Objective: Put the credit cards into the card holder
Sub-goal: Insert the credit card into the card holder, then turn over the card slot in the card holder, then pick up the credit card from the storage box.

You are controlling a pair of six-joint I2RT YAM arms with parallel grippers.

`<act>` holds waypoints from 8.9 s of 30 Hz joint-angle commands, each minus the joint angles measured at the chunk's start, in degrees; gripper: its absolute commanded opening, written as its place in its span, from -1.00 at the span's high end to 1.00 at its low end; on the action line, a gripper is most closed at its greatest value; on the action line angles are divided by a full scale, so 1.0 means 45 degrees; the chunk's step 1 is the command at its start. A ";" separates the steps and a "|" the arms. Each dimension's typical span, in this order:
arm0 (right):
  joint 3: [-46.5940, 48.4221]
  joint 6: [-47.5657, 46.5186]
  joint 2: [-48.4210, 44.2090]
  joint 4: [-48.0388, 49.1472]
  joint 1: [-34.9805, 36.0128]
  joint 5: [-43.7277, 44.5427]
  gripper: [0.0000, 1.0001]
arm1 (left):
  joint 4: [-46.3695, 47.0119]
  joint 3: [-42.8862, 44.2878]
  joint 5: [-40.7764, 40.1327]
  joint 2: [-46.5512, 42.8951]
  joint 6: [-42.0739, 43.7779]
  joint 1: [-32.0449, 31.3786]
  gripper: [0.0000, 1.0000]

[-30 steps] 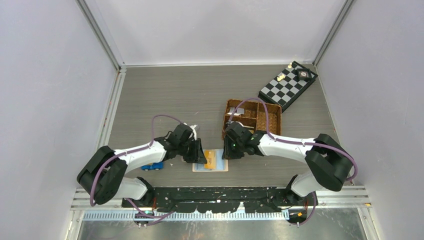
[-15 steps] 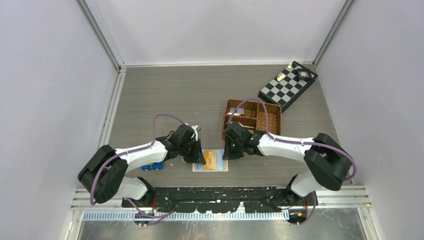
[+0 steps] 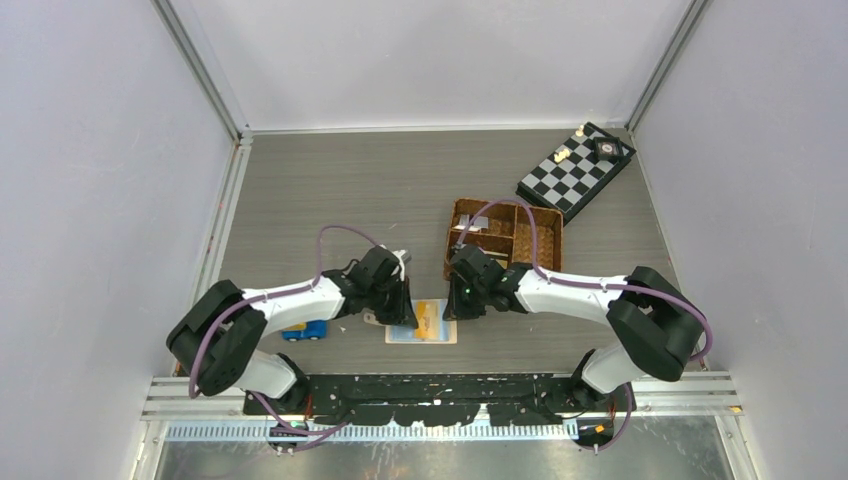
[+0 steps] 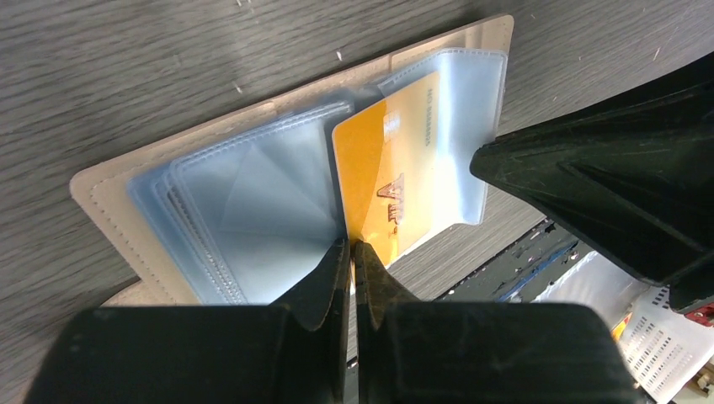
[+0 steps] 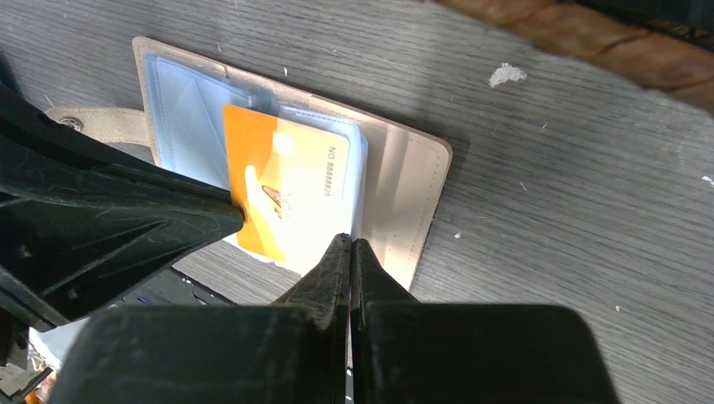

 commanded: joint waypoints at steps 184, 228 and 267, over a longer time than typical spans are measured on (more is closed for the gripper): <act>0.1026 0.1640 0.0113 0.1634 0.1344 0.0949 -0.04 | -0.0692 -0.0893 -0.2012 -0.4412 0.0244 -0.0476 0.01; 0.7256 -1.0174 0.0618 -0.5095 -0.3205 0.2657 -0.50 | -0.8376 0.5314 -0.1419 -0.4380 0.6759 0.4504 -0.61; 1.0130 -1.2652 0.4185 -0.6418 -0.4472 -0.1742 0.10 | -0.7535 0.4492 -0.0984 -0.3906 0.6913 0.4707 -0.68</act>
